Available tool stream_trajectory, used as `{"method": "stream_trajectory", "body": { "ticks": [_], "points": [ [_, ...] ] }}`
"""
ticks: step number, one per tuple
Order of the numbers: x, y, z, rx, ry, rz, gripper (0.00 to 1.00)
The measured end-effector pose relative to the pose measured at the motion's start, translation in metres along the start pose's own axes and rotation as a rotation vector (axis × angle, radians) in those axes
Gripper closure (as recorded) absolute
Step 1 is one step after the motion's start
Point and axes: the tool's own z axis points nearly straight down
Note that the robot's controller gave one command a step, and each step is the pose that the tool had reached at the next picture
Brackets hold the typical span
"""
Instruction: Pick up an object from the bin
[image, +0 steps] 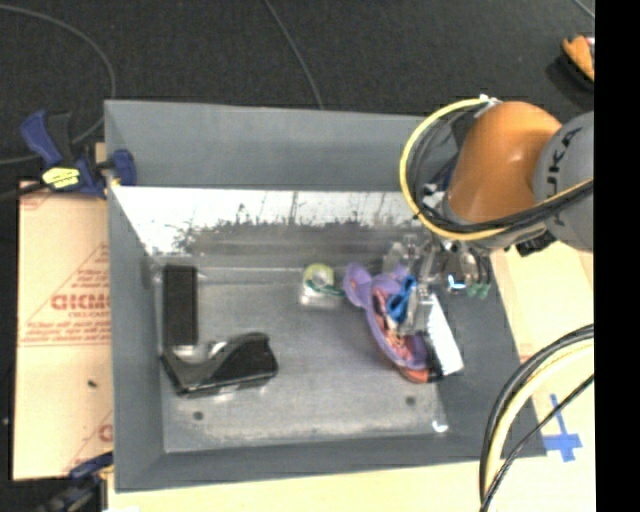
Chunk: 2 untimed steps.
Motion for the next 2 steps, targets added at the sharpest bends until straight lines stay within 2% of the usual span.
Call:
{"method": "stream_trajectory", "body": {
  "ticks": [1,2],
  "points": [
    [-0.002,0.000,-0.005,0.001,-0.008,-0.003,0.00],
    [-0.039,-0.002,0.029,0.000,-0.005,0.108,0.00]
  ]
}}
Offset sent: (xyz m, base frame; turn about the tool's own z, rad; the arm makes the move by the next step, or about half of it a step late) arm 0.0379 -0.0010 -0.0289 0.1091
